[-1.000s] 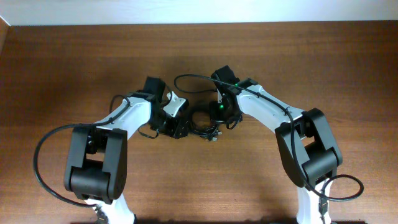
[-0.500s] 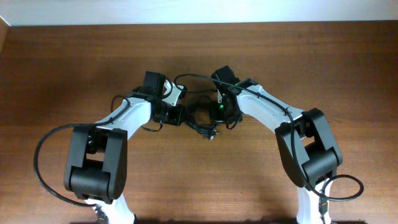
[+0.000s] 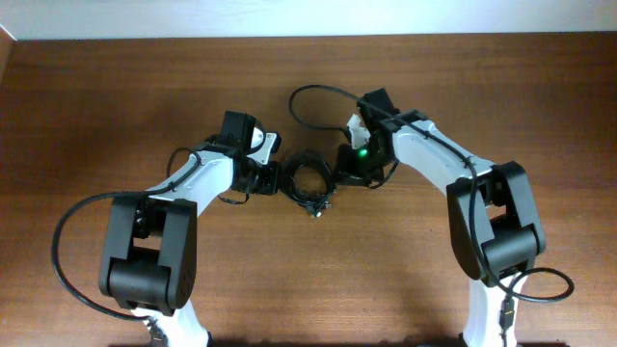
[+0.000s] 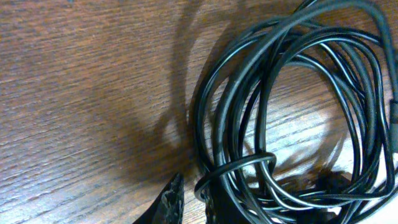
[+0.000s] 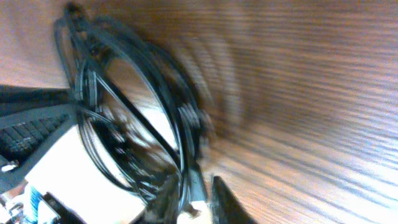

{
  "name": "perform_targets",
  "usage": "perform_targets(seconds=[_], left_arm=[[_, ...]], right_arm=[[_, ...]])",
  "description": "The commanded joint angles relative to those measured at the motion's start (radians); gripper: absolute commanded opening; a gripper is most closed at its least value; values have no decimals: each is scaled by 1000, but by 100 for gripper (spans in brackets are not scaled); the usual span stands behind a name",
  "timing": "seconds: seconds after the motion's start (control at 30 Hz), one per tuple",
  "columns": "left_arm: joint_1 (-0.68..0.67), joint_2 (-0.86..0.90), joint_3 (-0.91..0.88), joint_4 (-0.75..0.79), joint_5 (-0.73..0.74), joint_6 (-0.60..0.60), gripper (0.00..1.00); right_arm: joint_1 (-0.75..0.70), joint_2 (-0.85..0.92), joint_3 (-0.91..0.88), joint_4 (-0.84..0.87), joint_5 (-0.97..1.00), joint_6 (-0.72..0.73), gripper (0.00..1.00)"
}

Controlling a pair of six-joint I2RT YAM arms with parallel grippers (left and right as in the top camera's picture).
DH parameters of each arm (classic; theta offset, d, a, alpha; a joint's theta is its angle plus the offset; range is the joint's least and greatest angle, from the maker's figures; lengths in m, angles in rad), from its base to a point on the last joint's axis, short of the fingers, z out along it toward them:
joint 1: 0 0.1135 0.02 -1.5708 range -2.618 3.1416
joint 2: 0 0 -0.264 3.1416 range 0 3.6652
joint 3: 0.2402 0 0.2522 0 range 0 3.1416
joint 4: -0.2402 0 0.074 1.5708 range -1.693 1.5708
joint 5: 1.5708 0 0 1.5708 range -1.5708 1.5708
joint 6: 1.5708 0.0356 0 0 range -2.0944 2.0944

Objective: Untangle cables

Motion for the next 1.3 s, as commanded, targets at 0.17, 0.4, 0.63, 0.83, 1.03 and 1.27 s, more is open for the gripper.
perform_targets(seconds=[0.17,0.4,0.63,0.83,1.03,1.27], left_arm=[[2,9,-6,-5,29,24,12],[2,9,-6,-2,48,24,12],[2,9,-6,-28,-48,23,16],[2,9,-6,-19,-48,23,13],[2,9,-6,6,-48,23,4],[2,9,-6,2,-48,23,0]], right_arm=[[0,-13,19,-33,-60,-16,71],[9,-13,16,-16,-36,-15,72],[-37,-13,35,-82,-28,14,71],[-65,-13,51,-22,-169,14,71],[-2,-13,48,63,-52,14,66],[150,-13,-29,57,312,105,60]])
